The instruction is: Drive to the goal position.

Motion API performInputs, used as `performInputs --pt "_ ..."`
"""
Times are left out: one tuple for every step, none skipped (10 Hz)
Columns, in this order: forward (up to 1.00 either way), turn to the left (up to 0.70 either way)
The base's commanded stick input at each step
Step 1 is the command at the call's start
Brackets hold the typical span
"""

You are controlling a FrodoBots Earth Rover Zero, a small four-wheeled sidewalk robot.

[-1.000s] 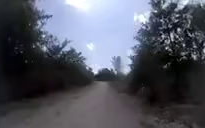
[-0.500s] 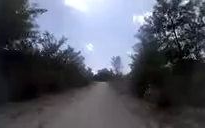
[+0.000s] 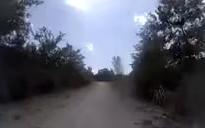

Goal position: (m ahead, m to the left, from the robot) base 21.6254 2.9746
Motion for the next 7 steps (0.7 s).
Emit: performInputs --pt "0.85 0.00" --pt "0.85 0.00" --pt "0.85 0.00" --pt "0.85 0.00" --pt "0.85 0.00" --pt "0.85 0.00" --pt "0.85 0.00"
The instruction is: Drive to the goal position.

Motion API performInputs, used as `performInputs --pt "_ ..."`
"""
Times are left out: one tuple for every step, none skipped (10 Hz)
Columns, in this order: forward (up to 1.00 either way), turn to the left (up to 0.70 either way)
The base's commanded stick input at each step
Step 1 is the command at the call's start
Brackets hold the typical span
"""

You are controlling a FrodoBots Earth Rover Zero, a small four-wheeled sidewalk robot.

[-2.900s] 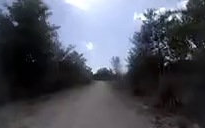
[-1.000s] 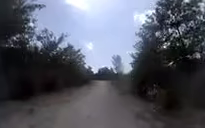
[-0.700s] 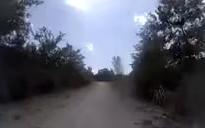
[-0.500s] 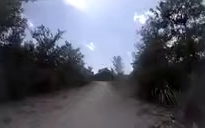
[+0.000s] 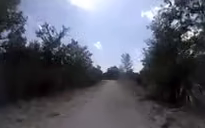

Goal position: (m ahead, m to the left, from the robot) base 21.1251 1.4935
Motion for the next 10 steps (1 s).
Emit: performInputs --pt "0.85 0.00" --pt "0.85 0.00" --pt "0.85 0.00" --pt "0.85 0.00" --pt "0.85 0.00" --pt "0.85 0.00" --pt "0.85 0.00" --pt "0.85 0.00" --pt "0.85 -0.32" --pt "0.85 0.00"
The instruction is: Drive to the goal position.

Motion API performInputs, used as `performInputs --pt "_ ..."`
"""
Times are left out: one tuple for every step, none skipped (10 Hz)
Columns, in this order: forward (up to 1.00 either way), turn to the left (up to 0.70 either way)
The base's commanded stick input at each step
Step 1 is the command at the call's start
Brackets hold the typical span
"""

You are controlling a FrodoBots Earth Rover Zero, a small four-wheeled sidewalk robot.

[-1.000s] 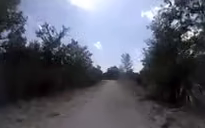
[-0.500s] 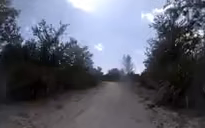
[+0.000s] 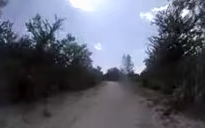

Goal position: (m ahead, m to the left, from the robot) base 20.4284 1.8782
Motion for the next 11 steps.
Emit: performInputs --pt "0.85 0.00" --pt "0.85 0.00" --pt "0.85 0.00" --pt "0.85 0.00" --pt "0.85 0.00" --pt "0.85 0.00" --pt "0.85 0.00" --pt "0.85 0.00" --pt "0.85 0.00" --pt "0.85 0.00" --pt "0.85 0.00"
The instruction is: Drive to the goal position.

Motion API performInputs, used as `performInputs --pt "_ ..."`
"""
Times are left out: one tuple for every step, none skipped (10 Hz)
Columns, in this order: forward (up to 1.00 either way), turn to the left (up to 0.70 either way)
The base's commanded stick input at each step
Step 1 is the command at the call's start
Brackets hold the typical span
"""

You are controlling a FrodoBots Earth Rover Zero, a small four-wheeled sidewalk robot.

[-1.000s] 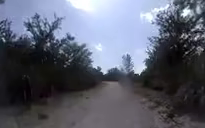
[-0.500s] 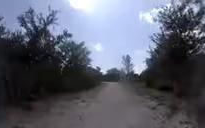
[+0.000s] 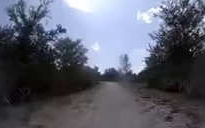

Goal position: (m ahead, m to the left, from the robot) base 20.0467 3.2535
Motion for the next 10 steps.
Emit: performInputs --pt "0.85 0.00" --pt "0.85 0.00" --pt "0.85 0.00" --pt "0.85 0.00" --pt "0.85 0.00" --pt "0.85 0.00" --pt "0.85 0.00" --pt "0.85 0.00" --pt "0.85 0.00" --pt "0.85 0.00"
